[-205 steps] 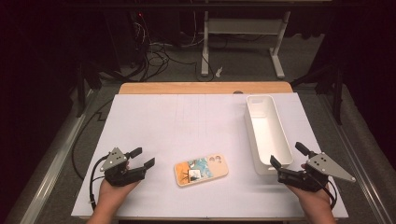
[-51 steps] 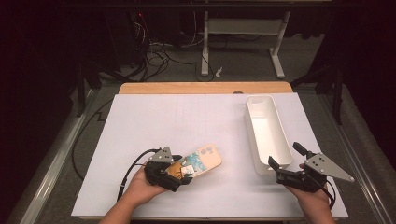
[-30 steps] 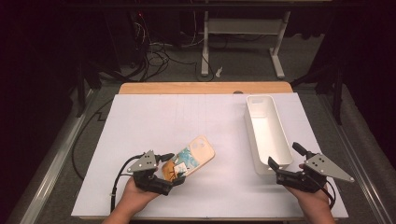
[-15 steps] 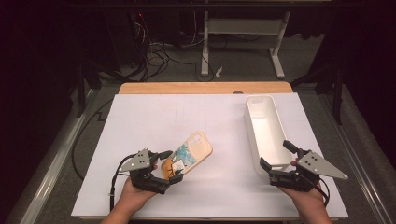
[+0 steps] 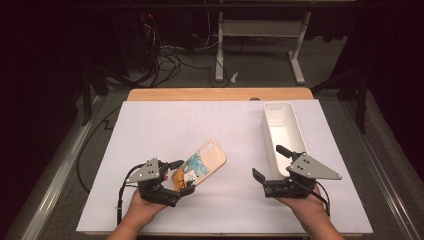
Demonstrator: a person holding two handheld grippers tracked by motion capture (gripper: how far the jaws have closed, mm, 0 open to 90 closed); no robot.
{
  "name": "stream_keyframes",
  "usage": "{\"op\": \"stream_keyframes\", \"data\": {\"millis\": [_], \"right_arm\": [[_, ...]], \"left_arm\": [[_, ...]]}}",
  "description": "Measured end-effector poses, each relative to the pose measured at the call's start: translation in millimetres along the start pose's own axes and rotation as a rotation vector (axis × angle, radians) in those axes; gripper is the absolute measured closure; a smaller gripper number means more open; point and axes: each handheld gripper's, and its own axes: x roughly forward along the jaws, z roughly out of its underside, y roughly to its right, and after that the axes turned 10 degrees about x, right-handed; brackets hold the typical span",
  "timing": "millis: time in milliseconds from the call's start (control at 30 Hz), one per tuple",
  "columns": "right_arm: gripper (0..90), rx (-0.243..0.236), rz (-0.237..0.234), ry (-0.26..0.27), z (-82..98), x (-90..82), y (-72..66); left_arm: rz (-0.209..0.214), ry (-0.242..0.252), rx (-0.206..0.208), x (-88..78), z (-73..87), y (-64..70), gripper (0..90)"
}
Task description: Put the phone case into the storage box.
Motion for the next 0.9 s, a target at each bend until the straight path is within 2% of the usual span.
{"op": "stream_keyframes", "data": {"millis": [167, 267, 367, 633, 800, 900], "right_arm": [[0.1, -0.007, -0.016, 0.002, -1.9, 10.3, -5.6], [0.1, 0.014, -0.029, 0.018, 1.3, 15.7, -7.0], [0.0, 0.014, -0.031, 0.007, 3.4, 16.8, -7.2], [0.0, 0.025, -0.023, -0.004, 10.0, 12.1, -2.3], [0.0, 0.040, -0.023, 0.004, 10.4, 8.5, 3.7], [0.0, 0.041, -0.024, 0.001, 10.8, 7.6, 4.7]], "left_arm": [[0.000, -0.004, -0.003, 0.1, 0.3, -0.4, 11.6], [0.004, -0.008, -0.005, 0.3, -2.3, -1.7, 11.6], [0.012, -0.006, -0.009, 0.1, -5.8, -3.9, 11.6], [0.022, -0.012, 0.022, 6.8, -28.0, -12.8, 11.6], [0.061, -0.001, 0.017, 19.5, -38.9, -23.4, 11.7], [0.082, 0.011, 0.008, 25.3, -37.6, -26.2, 11.7]]}}
